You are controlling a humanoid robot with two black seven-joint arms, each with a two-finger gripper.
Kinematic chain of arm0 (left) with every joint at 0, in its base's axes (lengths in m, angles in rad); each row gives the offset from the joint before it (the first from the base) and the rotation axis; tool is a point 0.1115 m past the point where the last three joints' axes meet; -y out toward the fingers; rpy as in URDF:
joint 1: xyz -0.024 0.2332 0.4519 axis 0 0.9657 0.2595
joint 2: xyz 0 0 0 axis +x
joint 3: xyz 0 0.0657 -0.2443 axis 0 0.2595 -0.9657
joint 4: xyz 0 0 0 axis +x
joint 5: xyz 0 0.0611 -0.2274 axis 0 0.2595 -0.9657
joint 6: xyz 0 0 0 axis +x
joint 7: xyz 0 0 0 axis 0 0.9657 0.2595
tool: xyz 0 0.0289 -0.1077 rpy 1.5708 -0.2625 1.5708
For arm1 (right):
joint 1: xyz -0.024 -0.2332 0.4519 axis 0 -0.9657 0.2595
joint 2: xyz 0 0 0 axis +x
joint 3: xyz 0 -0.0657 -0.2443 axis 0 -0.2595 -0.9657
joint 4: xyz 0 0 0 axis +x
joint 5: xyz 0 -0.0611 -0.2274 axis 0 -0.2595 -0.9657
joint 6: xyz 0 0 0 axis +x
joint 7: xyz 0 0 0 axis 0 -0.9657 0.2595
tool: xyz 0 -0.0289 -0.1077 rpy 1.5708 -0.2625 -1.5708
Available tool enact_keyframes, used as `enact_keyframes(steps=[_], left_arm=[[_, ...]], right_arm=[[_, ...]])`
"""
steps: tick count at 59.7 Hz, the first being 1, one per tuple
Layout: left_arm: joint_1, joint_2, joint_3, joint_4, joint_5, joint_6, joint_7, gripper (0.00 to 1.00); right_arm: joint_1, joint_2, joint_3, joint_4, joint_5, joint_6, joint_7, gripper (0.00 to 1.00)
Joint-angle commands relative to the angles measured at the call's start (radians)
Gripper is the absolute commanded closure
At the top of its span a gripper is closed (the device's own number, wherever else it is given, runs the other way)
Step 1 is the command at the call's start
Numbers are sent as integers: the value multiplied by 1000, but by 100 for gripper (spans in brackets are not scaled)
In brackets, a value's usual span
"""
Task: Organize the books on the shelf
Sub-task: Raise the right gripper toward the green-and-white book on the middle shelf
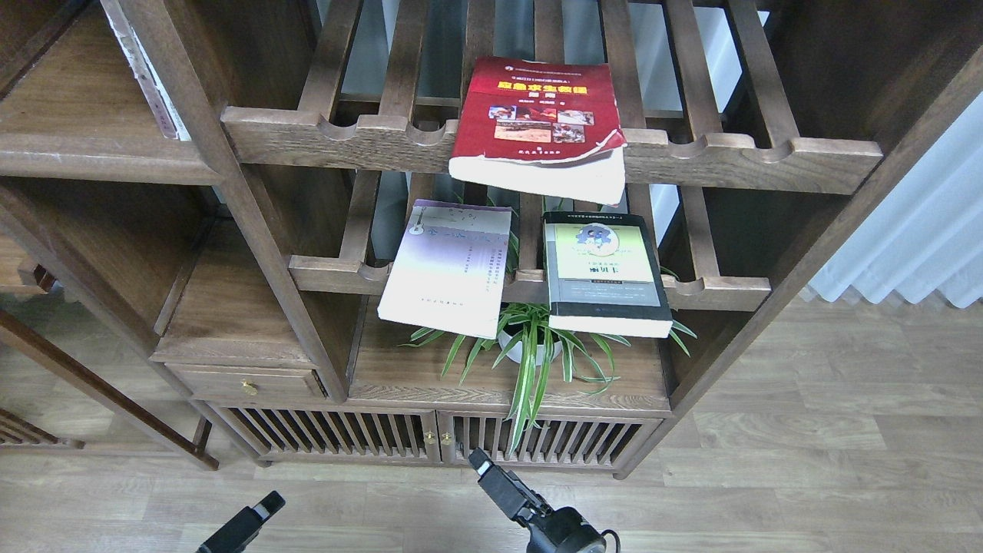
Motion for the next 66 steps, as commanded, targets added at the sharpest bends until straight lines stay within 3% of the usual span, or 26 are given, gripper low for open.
enact_keyframes(steps=[1,12,19,37,52,66], left_arm=[[-1,16,-20,4,1,0,-11,0],[-1,16,-40,5,1,0,-26,0],[-8,7,-43,9,5,0,-26,0],[-10,-42,-51,22,3,0,-28,0],[-39,-49,-63,53,5,0,-23,0],[-51,-43,-92,64,5,0,-25,0]], right_arm=[[-10,10,3,2,1,62,-1,0],[-7,17,2,-18,2,115,-1,0],[2,6,2,-55,4,241,-1,0],[91,-2,-7,-277,15,241,1,0],[97,-6,2,-339,16,241,1,0],[97,-2,45,-299,97,241,2,0]])
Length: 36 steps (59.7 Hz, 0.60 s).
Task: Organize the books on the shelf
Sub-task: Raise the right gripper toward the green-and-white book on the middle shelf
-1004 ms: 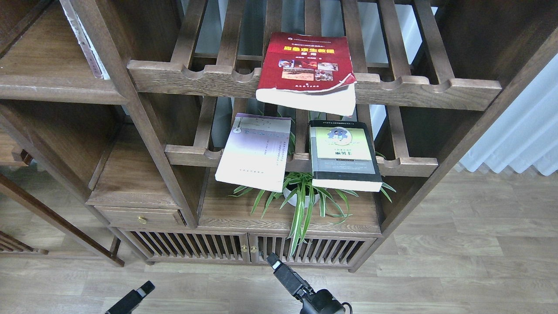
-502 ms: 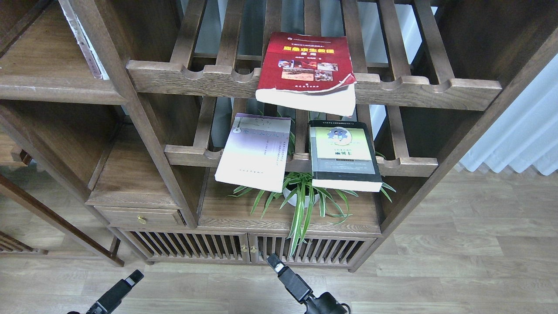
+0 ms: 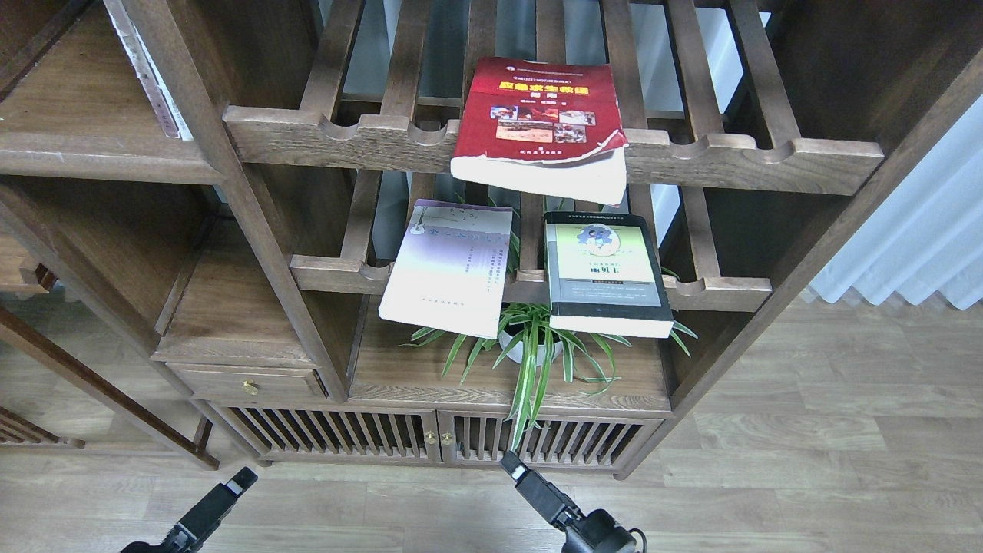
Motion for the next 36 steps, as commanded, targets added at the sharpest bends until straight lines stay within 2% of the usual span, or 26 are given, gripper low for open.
enact_keyframes(steps=[1,9,24,36], left_arm=[[0,6,-26,10,0,0,-1,0],[0,3,-72,57,-3,0,-3,0],[-2,3,-75,59,-3,0,-3,0],[0,6,-77,64,-3,0,-3,0]], right_arm=[[1,9,46,36,67,0,1,0],[-10,29,121,151,138,0,1,0],[-93,29,144,344,142,0,-10,0],[-75,29,165,372,141,0,-13,0]])
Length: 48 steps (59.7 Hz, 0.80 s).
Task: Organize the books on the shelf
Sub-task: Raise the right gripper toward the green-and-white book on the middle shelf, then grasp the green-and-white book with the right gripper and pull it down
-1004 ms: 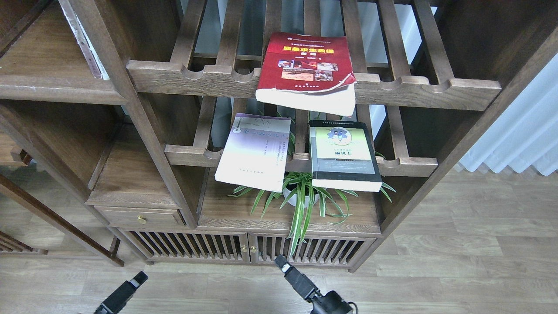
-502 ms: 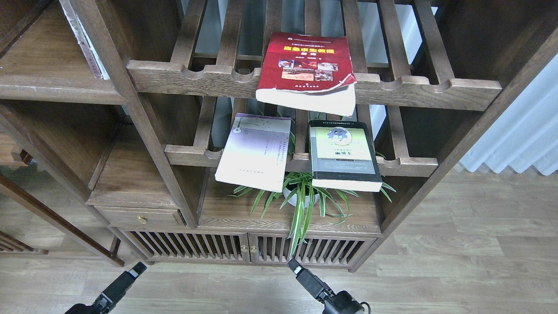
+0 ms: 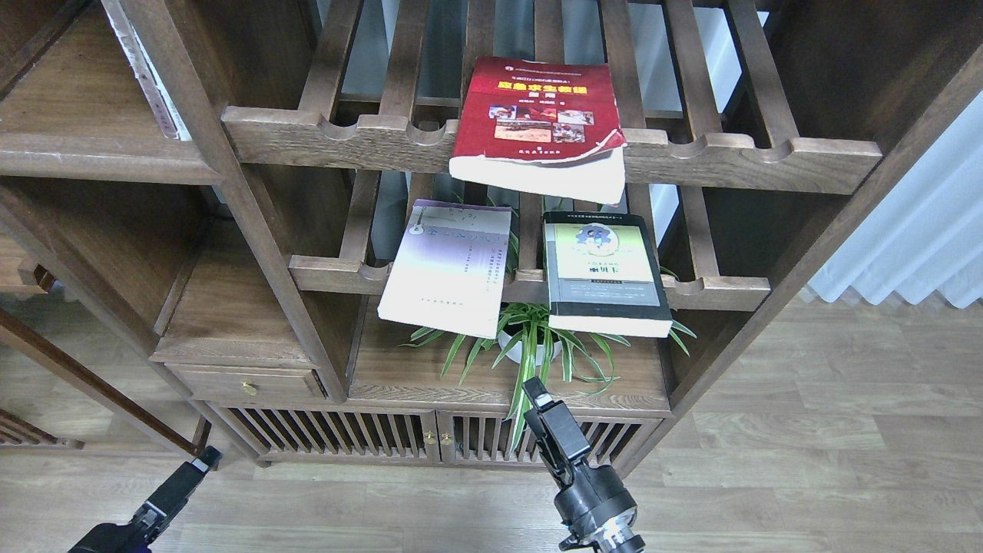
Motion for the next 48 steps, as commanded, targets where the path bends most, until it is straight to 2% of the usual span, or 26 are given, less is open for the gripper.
enact_keyframes(steps=[1,10,32,41,44,48], left_arm=[[1,1,0,3,0,0,0,0],[-2,-5,-1,22,0,0,0,0],[-17,-5,-4,26,-2,0,0,0],[-19,-5,-18,26,-2,0,0,0],[-19,-5,-23,26,-2,0,0,0],[-20,-5,-31,26,-2,0,0,0]], right_arm=[[19,0,24,2,0,0,1,0],[77,0,96,-16,46,0,5,0],[143,0,102,-45,157,0,10,1],[161,0,104,-68,232,0,8,12],[165,0,110,-74,247,0,8,20],[168,0,134,-85,255,0,8,26]])
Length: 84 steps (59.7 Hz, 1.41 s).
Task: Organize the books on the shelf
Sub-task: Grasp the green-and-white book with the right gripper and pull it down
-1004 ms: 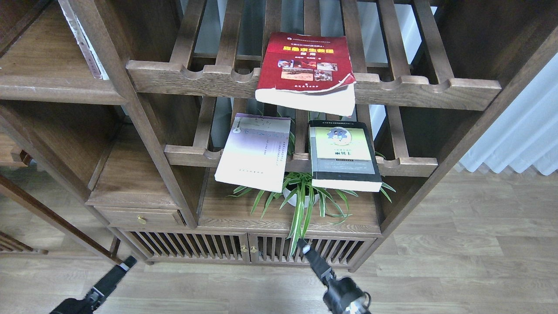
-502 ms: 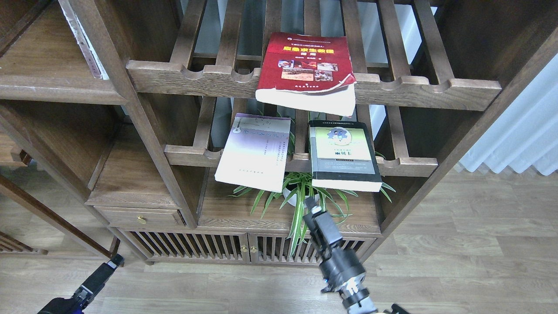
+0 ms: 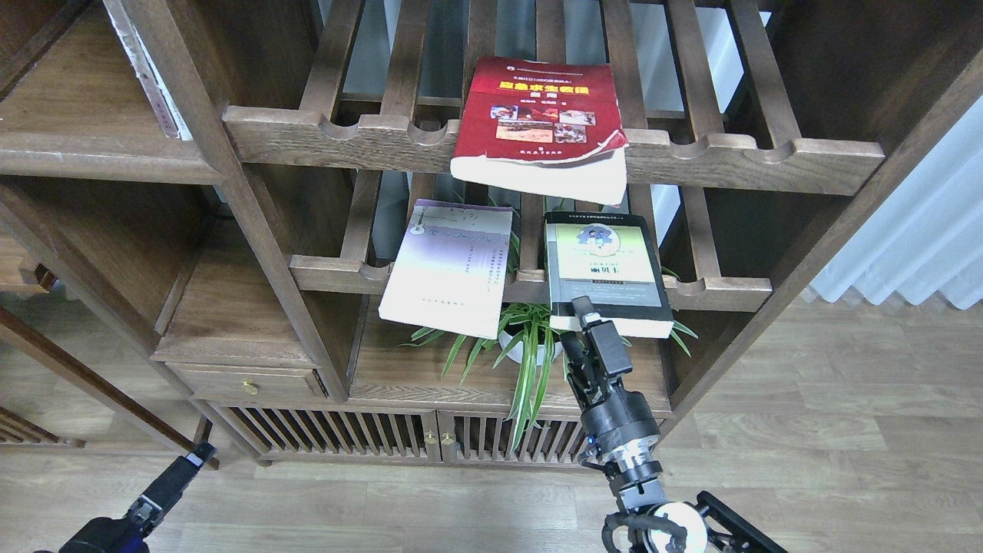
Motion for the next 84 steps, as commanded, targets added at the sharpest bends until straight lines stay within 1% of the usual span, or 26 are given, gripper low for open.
enact_keyframes(steps=[1,7,10,15,16,17,19,21,23,24,25,26,27,34,42,45,47,48,51,59,64,72,76,77,80,84], left_arm=[[-1,0,-13,0,0,0,0,0],[-1,0,-19,0,0,0,0,0],[-1,0,-19,0,0,0,0,0],[-1,0,-19,0,0,0,0,0],[-1,0,-19,0,0,0,0,0],[-1,0,-20,0,0,0,0,0],[-3,-2,-31,0,0,0,0,0],[-5,-3,-36,1,0,0,0,0],[-9,-6,-42,1,0,0,6,0],[-11,-8,-43,1,0,0,9,0],[-12,-9,-52,1,0,0,9,0],[-12,-9,-54,0,0,0,9,0],[-12,-9,-55,0,0,0,11,0],[-14,-9,-71,0,0,0,17,0],[-15,-14,-72,5,2,0,9,0],[-18,-17,-65,11,2,0,6,0],[-18,-18,-55,14,3,0,8,0],[-18,-18,-52,14,9,0,18,0],[-17,-17,-45,12,17,0,21,0],[-17,-28,-28,14,20,0,18,0],[-17,-63,-29,14,20,0,20,0],[-14,-112,-29,15,11,0,15,0],[-8,-136,-28,18,12,0,20,0],[-5,-140,-13,20,12,0,18,0],[-6,-140,4,21,12,0,20,0],[-9,-141,44,21,9,0,15,0]], right_arm=[[8,0,34,-18,24,0,-1,26],[25,0,60,-30,29,0,1,30],[27,0,66,-30,29,0,2,35],[27,0,72,-35,38,0,2,47],[27,0,72,-35,40,0,2,51],[27,0,72,-35,40,0,2,52],[25,0,72,-39,40,0,2,59],[25,0,74,-41,40,0,2,61],[24,0,74,-42,40,0,2,66],[24,0,74,-42,40,0,2,69],[21,0,74,-42,40,0,1,87],[21,0,74,-44,40,0,1,94],[19,0,74,-44,40,0,1,96],[18,0,66,-41,32,0,-9,96],[-7,0,56,-35,17,0,-16,97],[-24,0,54,-33,3,0,-27,97],[-41,0,52,-30,-9,0,-33,98],[-54,0,52,-27,-17,0,-36,98],[-91,0,51,-15,-32,0,-39,98],[-177,0,23,28,-40,0,-41,98],[-231,0,6,50,-45,0,-47,98],[-294,0,-35,53,-48,0,-88,98],[-317,0,-62,50,-56,0,-108,98],[-329,0,-82,47,-60,0,-125,97],[-332,-3,-90,42,-62,0,-136,97],[-337,-6,-101,31,-62,0,-167,97]])
